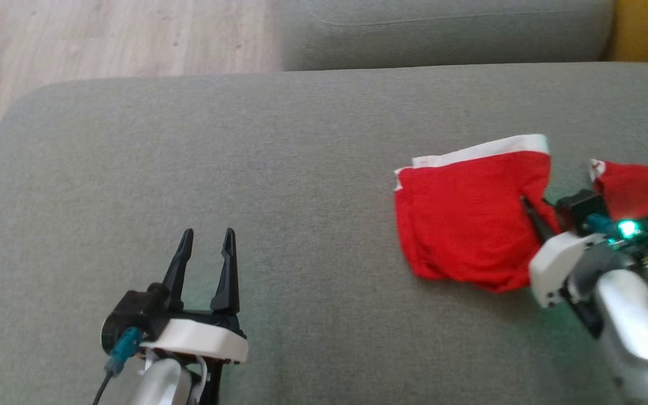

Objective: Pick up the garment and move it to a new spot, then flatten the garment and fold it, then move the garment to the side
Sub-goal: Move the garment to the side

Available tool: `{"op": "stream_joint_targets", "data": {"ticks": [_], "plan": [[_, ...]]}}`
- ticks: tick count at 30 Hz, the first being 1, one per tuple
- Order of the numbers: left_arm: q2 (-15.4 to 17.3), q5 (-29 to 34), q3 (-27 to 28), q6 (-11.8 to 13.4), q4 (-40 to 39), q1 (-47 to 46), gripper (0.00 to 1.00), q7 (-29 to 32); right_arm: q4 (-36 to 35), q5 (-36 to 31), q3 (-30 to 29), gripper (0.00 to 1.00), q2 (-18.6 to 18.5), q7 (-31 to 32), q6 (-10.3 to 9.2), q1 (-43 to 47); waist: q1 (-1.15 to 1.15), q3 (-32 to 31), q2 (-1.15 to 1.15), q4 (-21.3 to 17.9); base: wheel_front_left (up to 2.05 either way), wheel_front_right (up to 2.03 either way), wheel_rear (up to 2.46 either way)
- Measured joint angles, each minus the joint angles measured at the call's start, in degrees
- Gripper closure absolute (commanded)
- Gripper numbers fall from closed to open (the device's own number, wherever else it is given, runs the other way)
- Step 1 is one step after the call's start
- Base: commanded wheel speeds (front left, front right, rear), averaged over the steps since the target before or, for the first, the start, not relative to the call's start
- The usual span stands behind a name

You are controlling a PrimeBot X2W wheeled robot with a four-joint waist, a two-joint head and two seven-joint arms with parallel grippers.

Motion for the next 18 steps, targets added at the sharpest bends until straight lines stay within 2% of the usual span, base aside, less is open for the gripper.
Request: {"op": "stream_joint_targets", "data": {"ticks": [4, 10, 13, 14, 18], "plan": [[0.0, 0.0, 0.1, 0.0, -0.1, 0.1, 0.00, 0.0, -6.1, 2.1, 2.7, 1.00, -6.8, 3.5, 0.00, 0.9, 0.00, -0.2, 0.00, -1.7, 0.00, 0.00, 0.00], [0.0, 0.0, 0.0, 0.0, -0.8, 0.0, 0.00, 0.0, -13.4, 5.4, 2.1, 1.00, -16.0, 8.4, 0.00, 1.5, 0.01, 1.3, 0.00, -3.1, 0.00, 0.00, 0.00], [0.0, 0.0, 0.0, 0.0, -1.0, -0.1, 0.00, 0.0, -14.4, 6.9, 1.4, 1.00, -19.7, 10.3, 0.00, 1.6, 0.00, 2.5, 0.00, -3.3, 0.00, 0.00, 0.00], [0.0, 0.0, 0.0, 0.0, -1.0, -0.2, 0.00, 0.0, -14.2, 7.5, 0.7, 1.00, -22.0, 11.3, 0.00, 1.8, 0.01, 3.3, 0.00, -3.3, 0.00, 0.00, 0.00], [0.0, 0.0, 0.2, -0.3, -1.0, -1.1, 0.00, 0.0, -12.3, 7.7, -0.6, 1.00, -25.5, 12.7, 0.00, 2.2, 0.01, 4.8, 0.00, -3.2, 0.00, 0.00, 0.00]]}}
